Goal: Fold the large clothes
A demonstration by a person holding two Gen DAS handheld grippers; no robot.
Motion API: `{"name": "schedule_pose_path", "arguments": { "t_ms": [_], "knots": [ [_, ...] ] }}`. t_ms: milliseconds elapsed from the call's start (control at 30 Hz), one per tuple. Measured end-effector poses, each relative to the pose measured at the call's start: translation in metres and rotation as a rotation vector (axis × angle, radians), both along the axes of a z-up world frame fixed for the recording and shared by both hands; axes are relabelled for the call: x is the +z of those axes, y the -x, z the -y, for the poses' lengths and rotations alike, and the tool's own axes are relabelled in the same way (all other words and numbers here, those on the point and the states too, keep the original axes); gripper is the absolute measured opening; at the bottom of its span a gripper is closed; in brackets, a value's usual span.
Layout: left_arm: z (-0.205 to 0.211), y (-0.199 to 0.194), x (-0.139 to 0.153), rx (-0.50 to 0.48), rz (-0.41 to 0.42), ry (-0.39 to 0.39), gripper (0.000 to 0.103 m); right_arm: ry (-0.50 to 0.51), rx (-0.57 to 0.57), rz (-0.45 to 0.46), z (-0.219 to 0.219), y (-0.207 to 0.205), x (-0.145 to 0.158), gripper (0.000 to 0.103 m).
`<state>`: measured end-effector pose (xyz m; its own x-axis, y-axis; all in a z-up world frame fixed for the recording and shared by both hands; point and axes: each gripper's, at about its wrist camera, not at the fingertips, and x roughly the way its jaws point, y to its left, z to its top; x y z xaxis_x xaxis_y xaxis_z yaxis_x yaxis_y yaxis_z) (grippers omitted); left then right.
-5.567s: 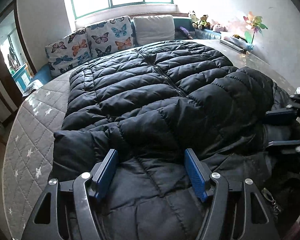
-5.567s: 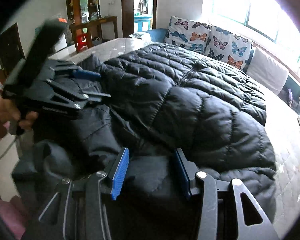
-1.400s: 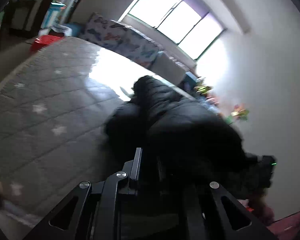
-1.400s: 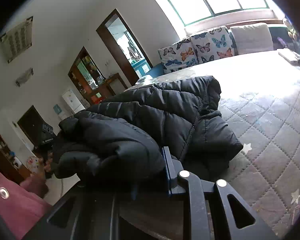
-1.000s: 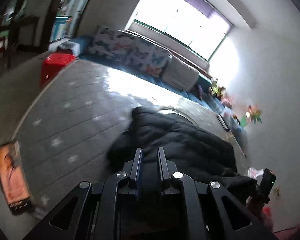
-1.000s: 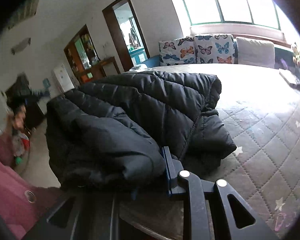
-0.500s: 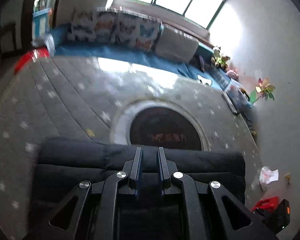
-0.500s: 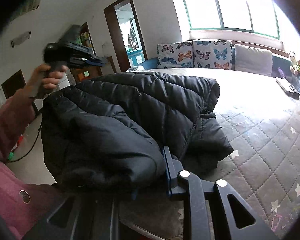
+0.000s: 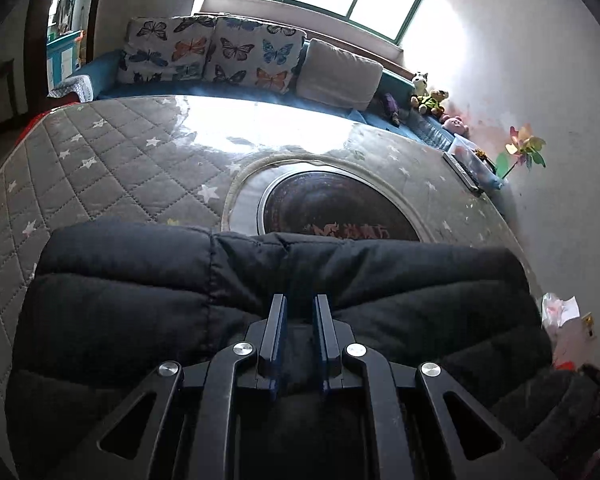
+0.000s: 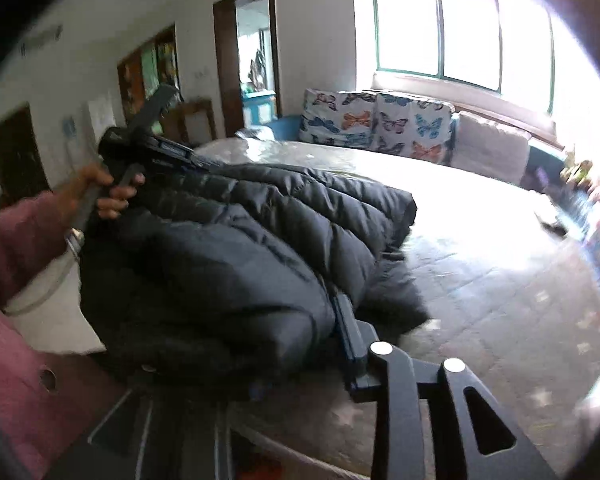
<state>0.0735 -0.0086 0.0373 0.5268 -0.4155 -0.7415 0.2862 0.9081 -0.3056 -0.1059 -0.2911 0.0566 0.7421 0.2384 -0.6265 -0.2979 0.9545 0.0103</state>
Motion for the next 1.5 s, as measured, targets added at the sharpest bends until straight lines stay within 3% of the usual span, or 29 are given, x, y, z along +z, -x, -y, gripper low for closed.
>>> {"name": "schedule_pose_path", "arguments": {
  "t_ms": [167, 300, 433, 567, 733, 867, 1067, 1300, 1500],
  "knots": [
    [-0.012, 0.007, -0.012, -0.012, 0.003, 0.051, 0.015, 0.032, -0.075, -0.043, 0.013, 0.019, 0.017, 0.037],
    [-0.017, 0.011, -0.018, -0.03, 0.016, 0.071, 0.015, 0.047, -0.141, -0.012, 0.018, 0.02, 0.043, 0.037],
    [-0.024, 0.016, -0.02, -0.043, 0.03, 0.089, 0.015, -0.005, -0.165, 0.031, 0.011, 0.001, 0.068, 0.037],
    [-0.029, 0.02, -0.023, -0.06, 0.044, 0.101, 0.015, 0.006, -0.174, 0.005, -0.012, -0.041, 0.075, 0.037],
    [-0.033, 0.02, -0.025, -0.069, 0.047, 0.123, 0.015, 0.032, -0.141, -0.042, -0.05, -0.086, 0.065, 0.037],
    [-0.037, 0.021, -0.028, -0.078, 0.049, 0.132, 0.015, -0.009, -0.106, -0.11, -0.08, -0.129, 0.052, 0.037],
    [-0.04, 0.022, -0.03, -0.084, 0.059, 0.134, 0.015, 0.038, -0.105, -0.17, -0.113, -0.176, 0.027, 0.037],
    [-0.037, 0.025, -0.031, -0.087, 0.071, 0.116, 0.015, 0.136, -0.141, -0.246, -0.123, -0.199, -0.011, 0.039],
    [-0.033, 0.027, -0.032, -0.091, 0.073, 0.105, 0.015, 0.183, -0.124, -0.222, -0.123, -0.183, -0.019, 0.045]
  ]
}}
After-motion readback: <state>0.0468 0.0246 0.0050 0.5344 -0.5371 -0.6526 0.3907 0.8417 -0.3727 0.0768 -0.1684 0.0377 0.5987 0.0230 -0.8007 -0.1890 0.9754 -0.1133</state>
